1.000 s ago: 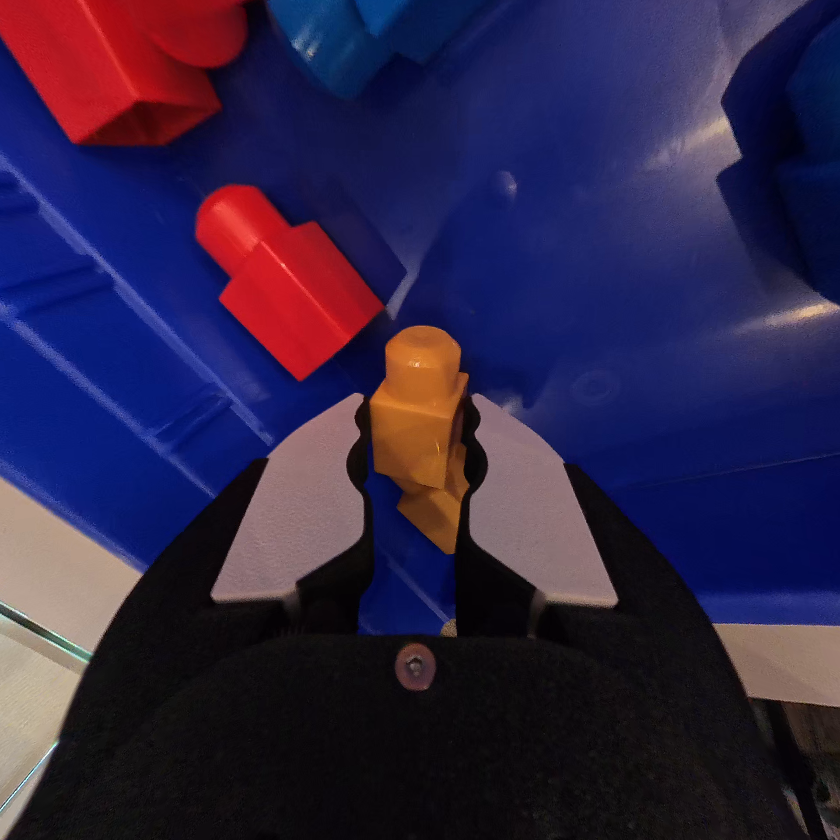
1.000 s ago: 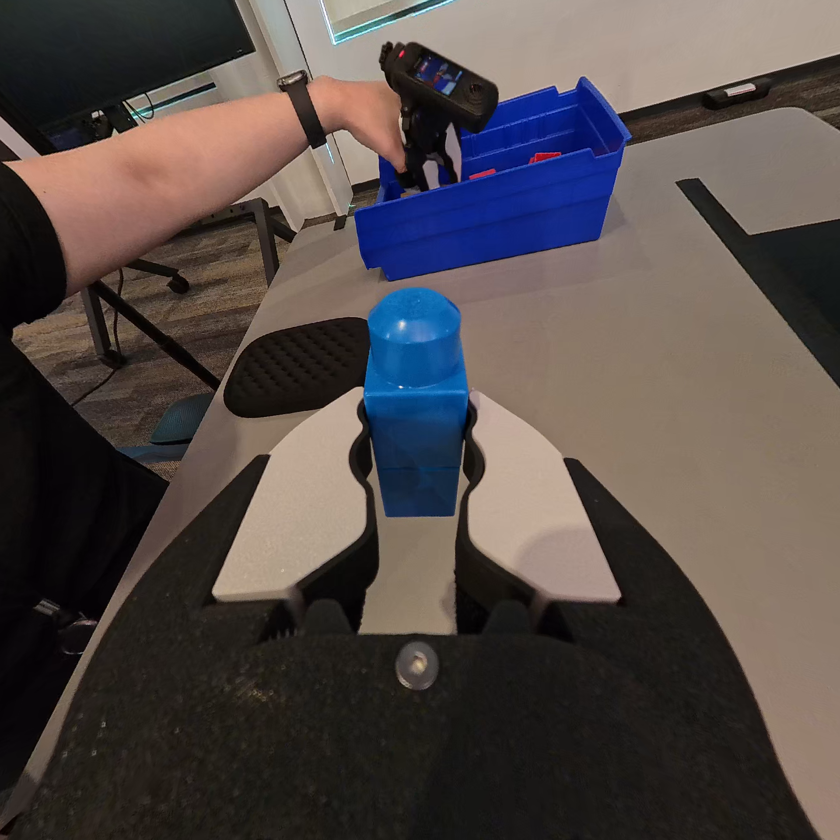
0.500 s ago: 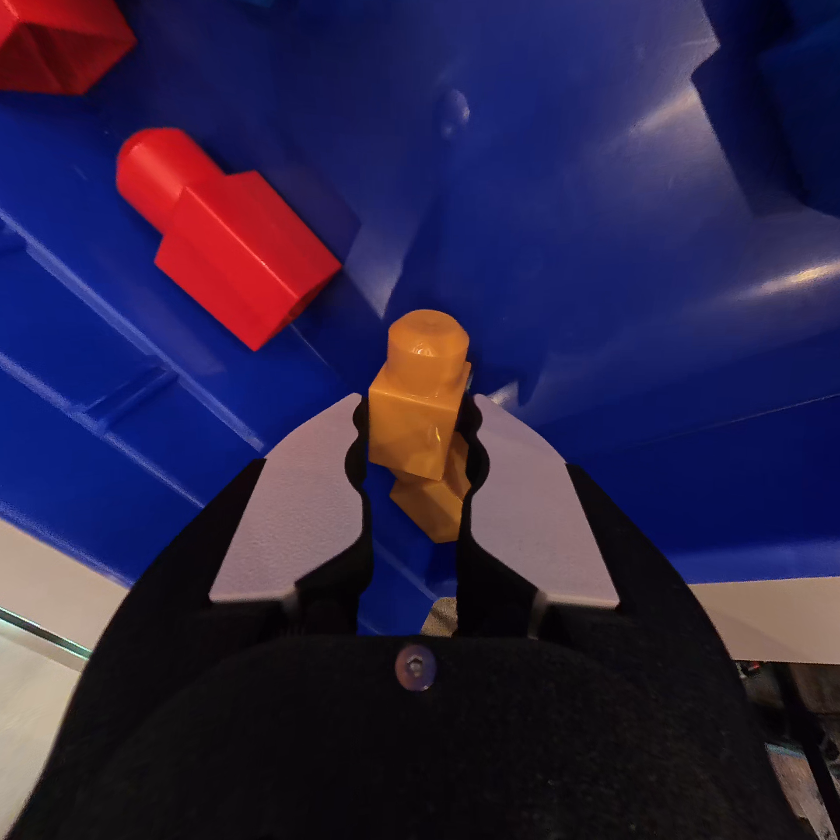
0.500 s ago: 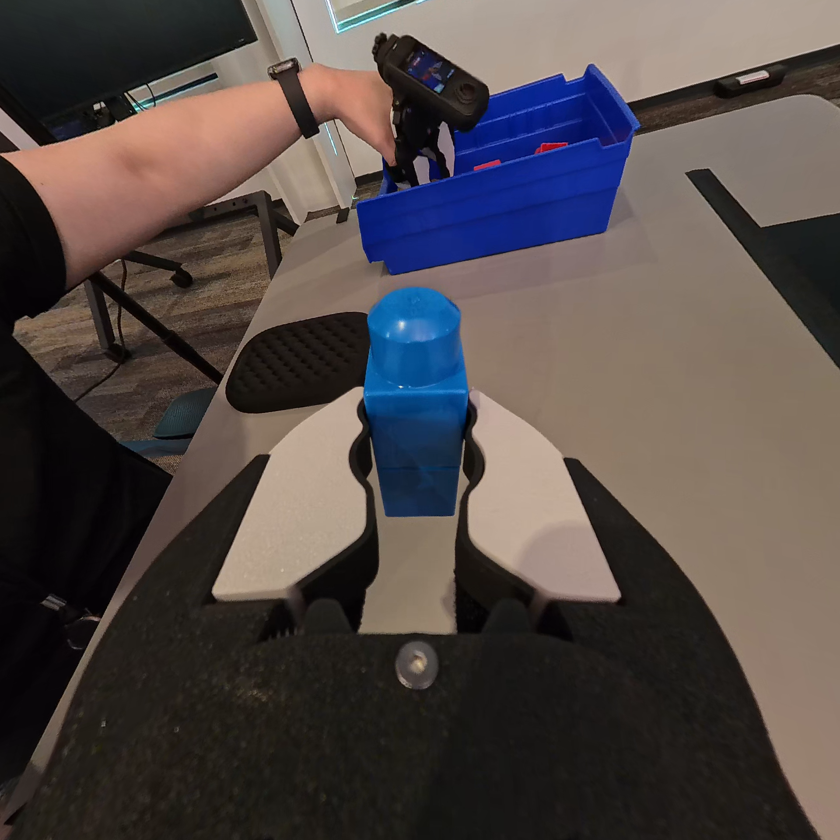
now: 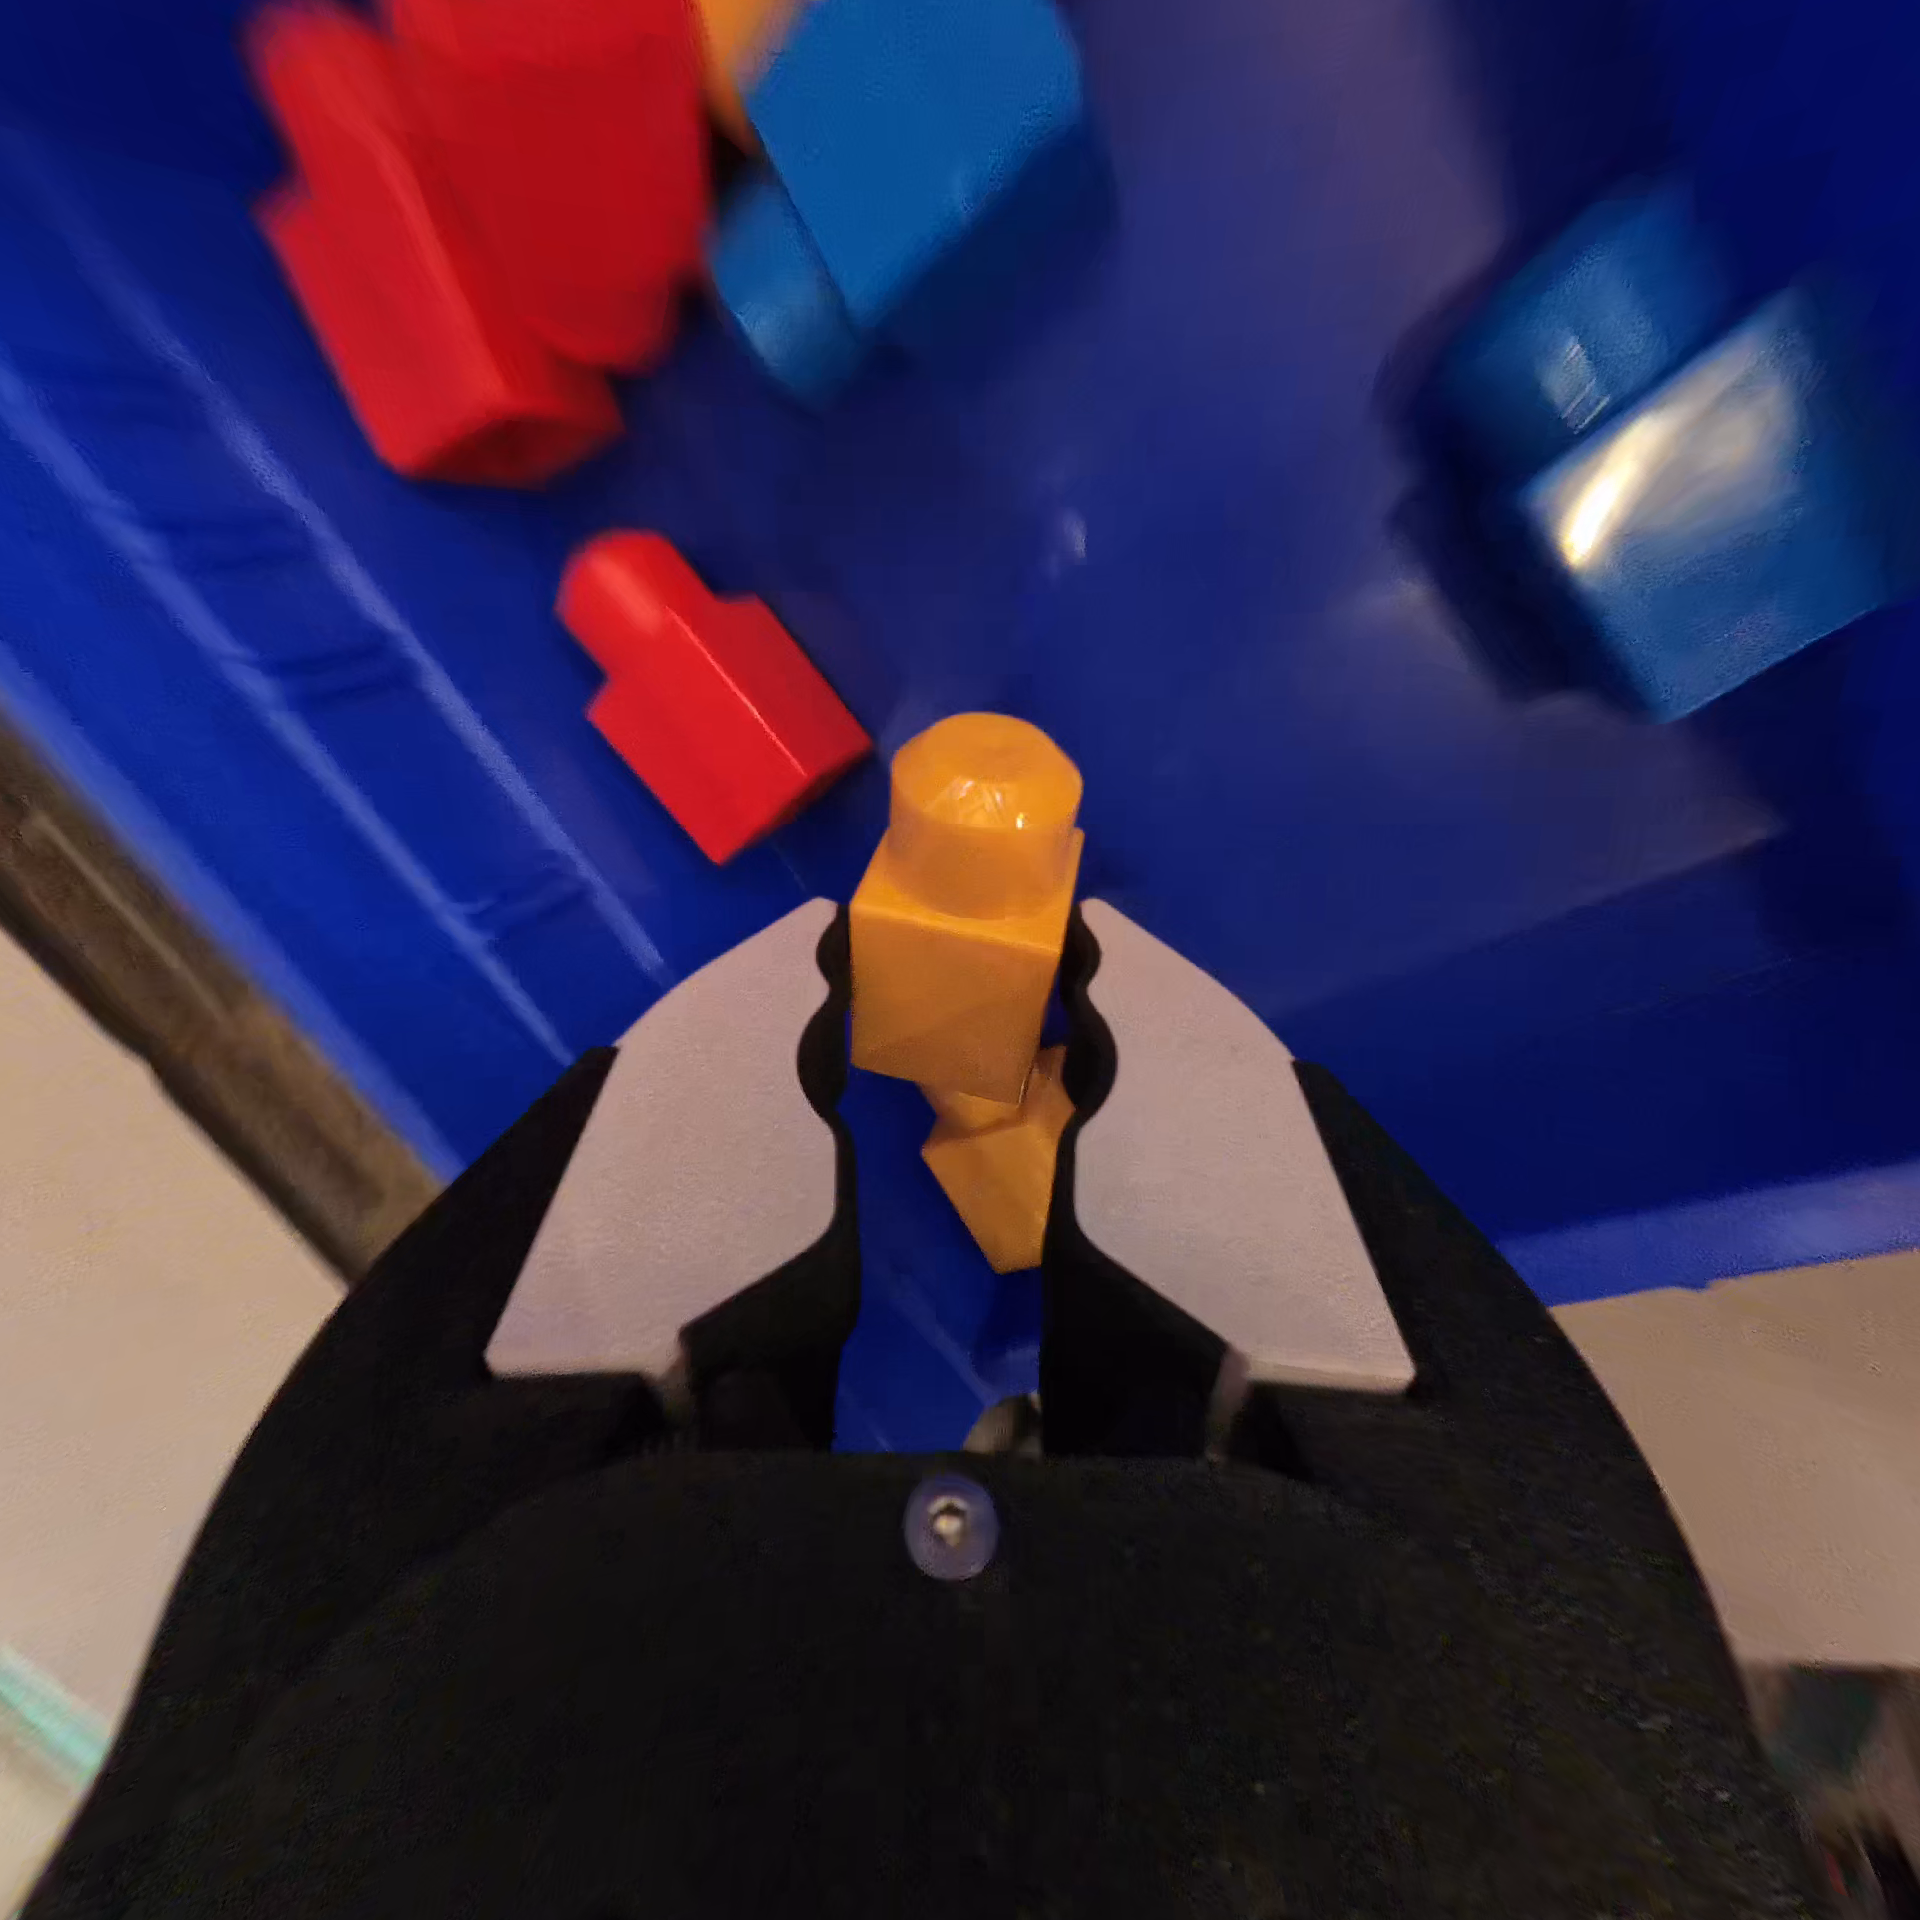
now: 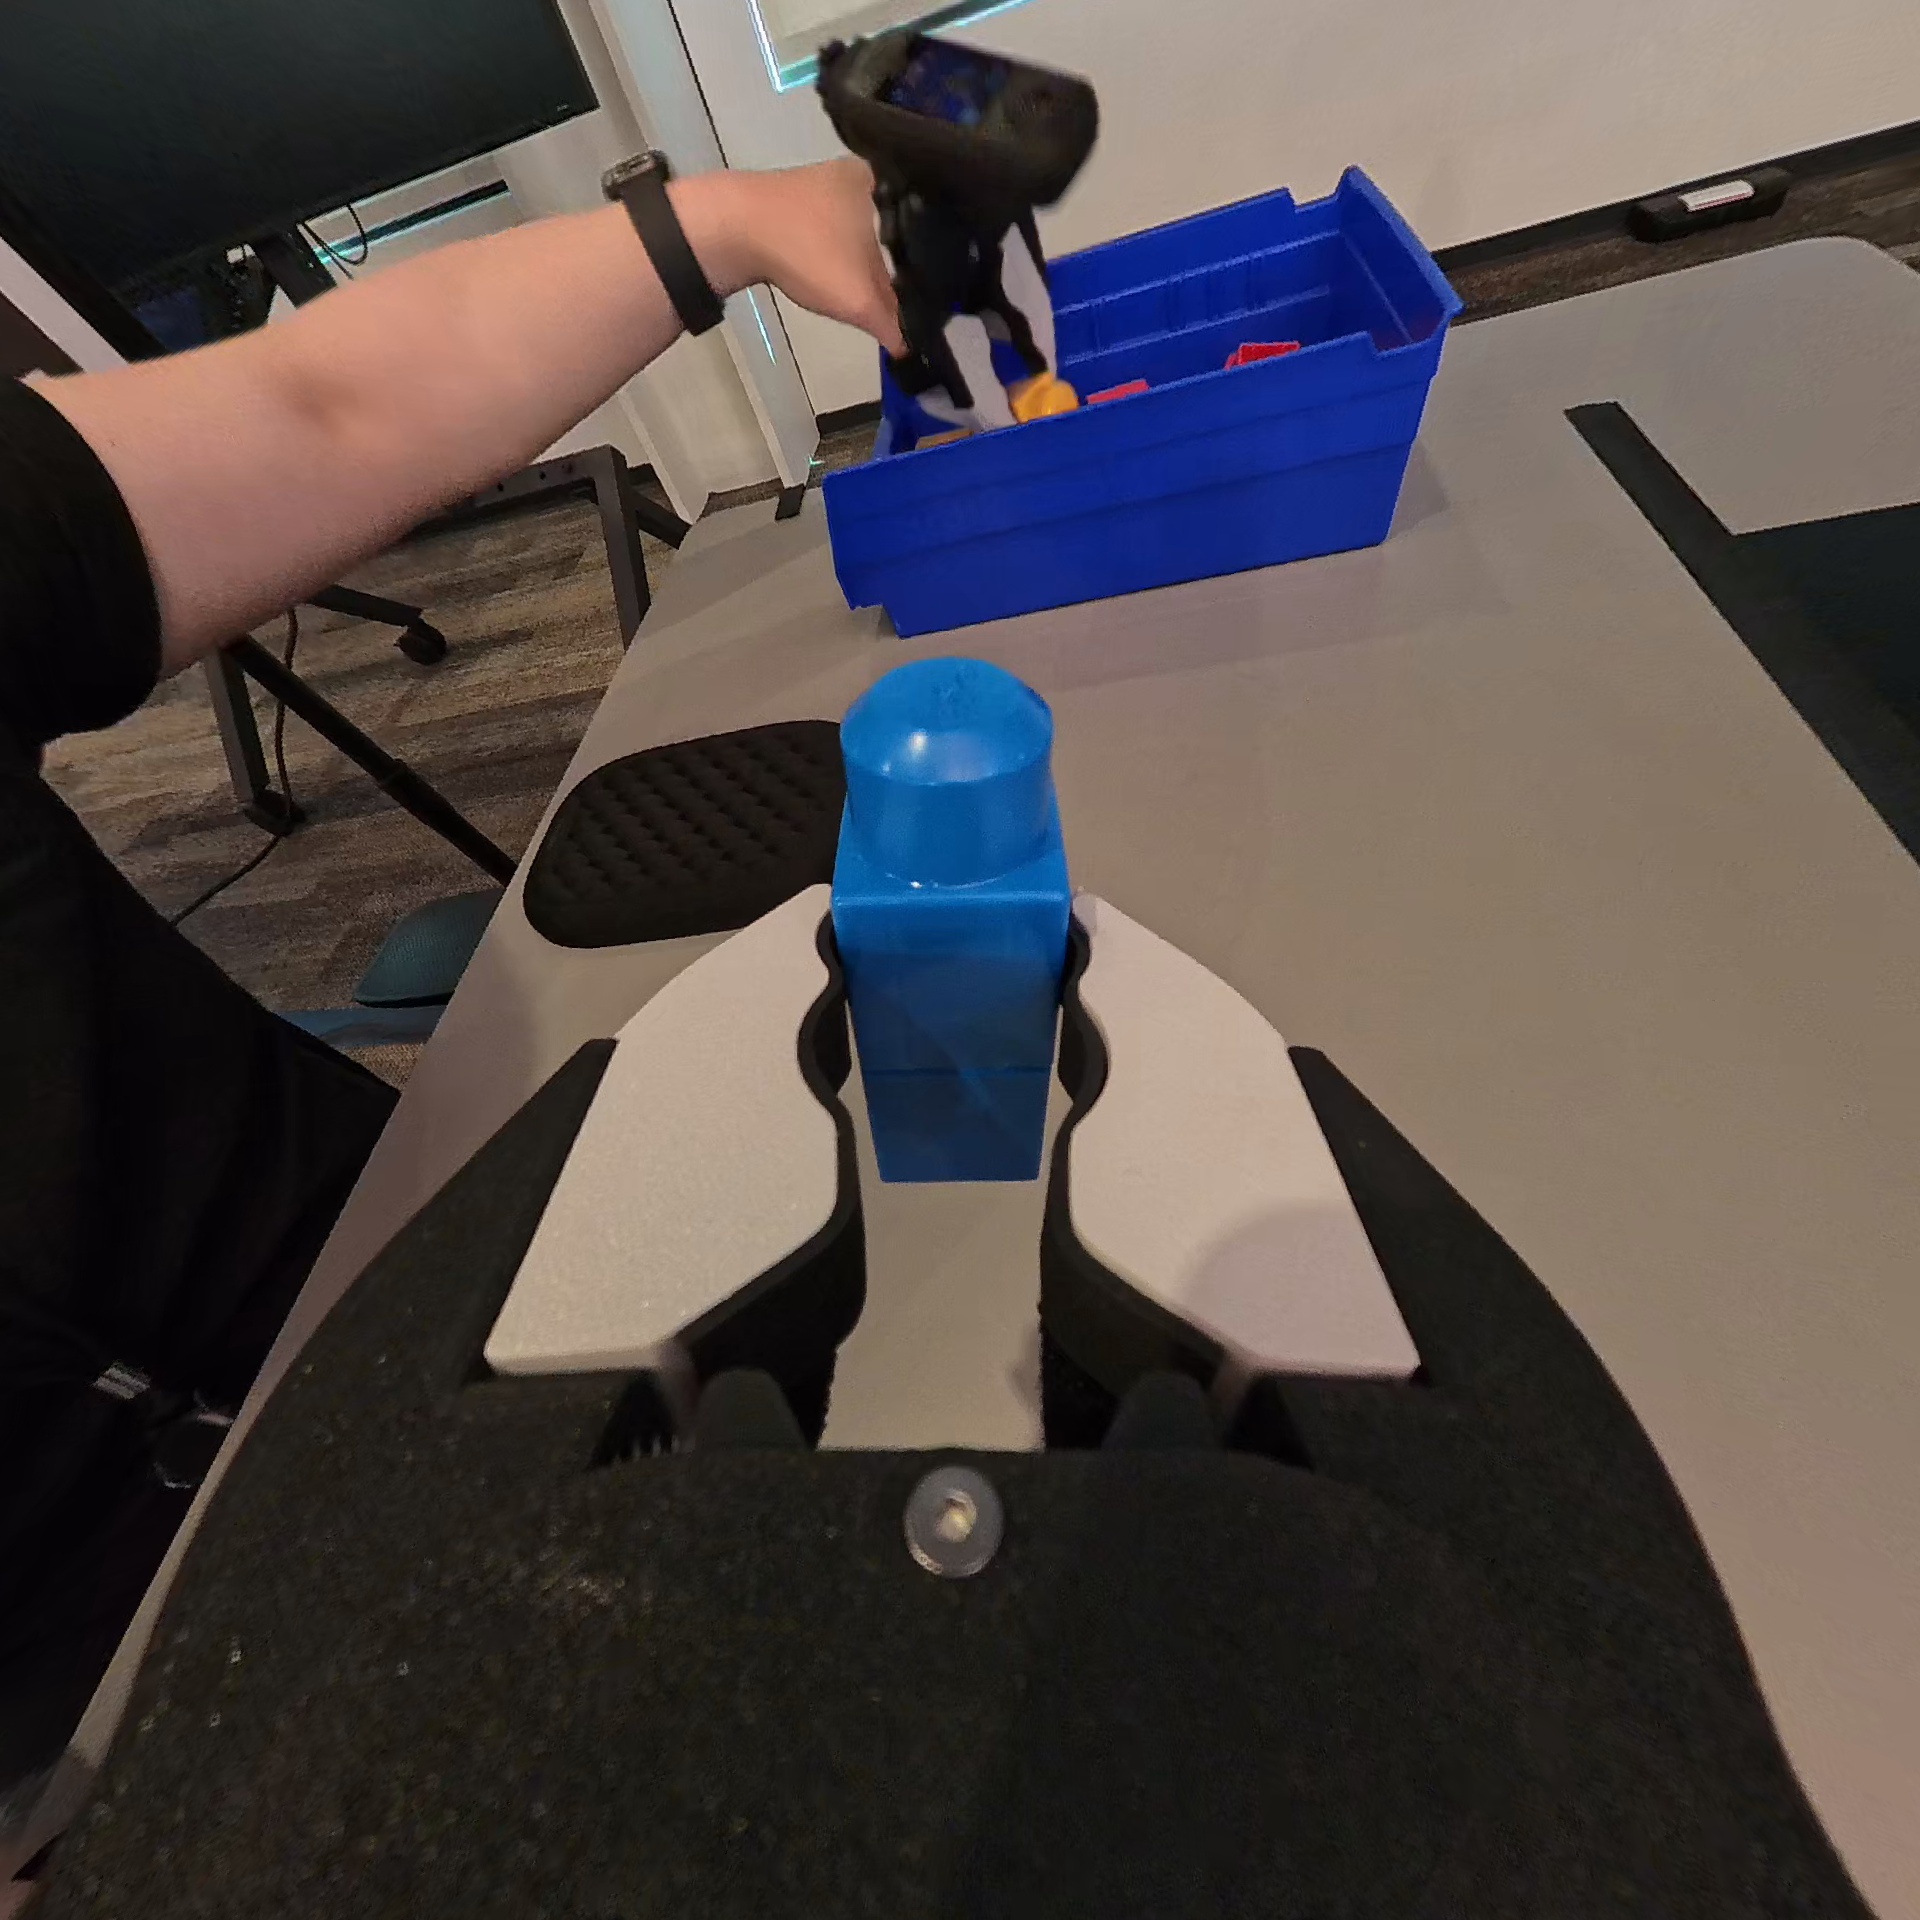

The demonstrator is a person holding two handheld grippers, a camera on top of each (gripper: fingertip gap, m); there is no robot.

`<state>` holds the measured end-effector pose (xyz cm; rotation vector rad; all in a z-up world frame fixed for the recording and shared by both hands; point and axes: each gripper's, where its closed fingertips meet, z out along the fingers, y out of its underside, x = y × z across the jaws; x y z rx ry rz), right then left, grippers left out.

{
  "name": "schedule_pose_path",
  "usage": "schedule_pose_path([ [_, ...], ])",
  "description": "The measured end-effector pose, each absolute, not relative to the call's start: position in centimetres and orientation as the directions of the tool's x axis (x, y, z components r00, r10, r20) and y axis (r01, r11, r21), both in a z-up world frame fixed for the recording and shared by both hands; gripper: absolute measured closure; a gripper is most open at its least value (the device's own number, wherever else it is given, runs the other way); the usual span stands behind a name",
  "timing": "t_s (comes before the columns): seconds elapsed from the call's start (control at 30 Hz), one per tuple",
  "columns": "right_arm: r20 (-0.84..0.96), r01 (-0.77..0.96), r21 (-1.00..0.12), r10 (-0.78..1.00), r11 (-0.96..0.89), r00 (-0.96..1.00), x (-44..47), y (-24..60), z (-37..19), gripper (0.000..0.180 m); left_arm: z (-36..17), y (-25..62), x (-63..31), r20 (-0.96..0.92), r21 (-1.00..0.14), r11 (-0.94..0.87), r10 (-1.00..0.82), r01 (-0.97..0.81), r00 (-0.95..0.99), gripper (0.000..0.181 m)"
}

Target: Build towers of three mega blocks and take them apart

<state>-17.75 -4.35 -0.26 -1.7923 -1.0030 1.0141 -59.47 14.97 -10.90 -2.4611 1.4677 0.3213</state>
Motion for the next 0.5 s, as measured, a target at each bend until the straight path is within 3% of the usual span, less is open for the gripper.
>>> schedule_pose_path([
  [0.17,-0.249,0.223,-0.913,0.899,-0.342,0.360,-17.7,-4.1,-0.2,0.144,-2.0,14.8,-52.4,-0.228,-0.610,-0.343,-0.787,-0.715,0.572,0.142],
  [0.27,-0.249,0.206,-0.918,0.896,-0.339,0.368,-18.1,-3.8,0.0,0.144,3.8,12.1,-46.4,-0.097,-0.827,-0.238,-0.833,-0.510,0.545,0.142],
  [0.37,-0.238,0.181,-0.931,0.905,-0.316,0.353,-19.3,-3.8,0.8,0.144,8.4,7.1,-39.5,0.052,-0.939,-0.177,-0.920,-0.294,0.389,0.143],
  [0.5,-0.253,0.142,-0.944,0.930,-0.298,0.268,-21.8,-5.1,2.5,0.144,11.7,1.3,-31.4,0.194,-0.966,-0.212,-0.973,-0.149,0.125,0.143],
])
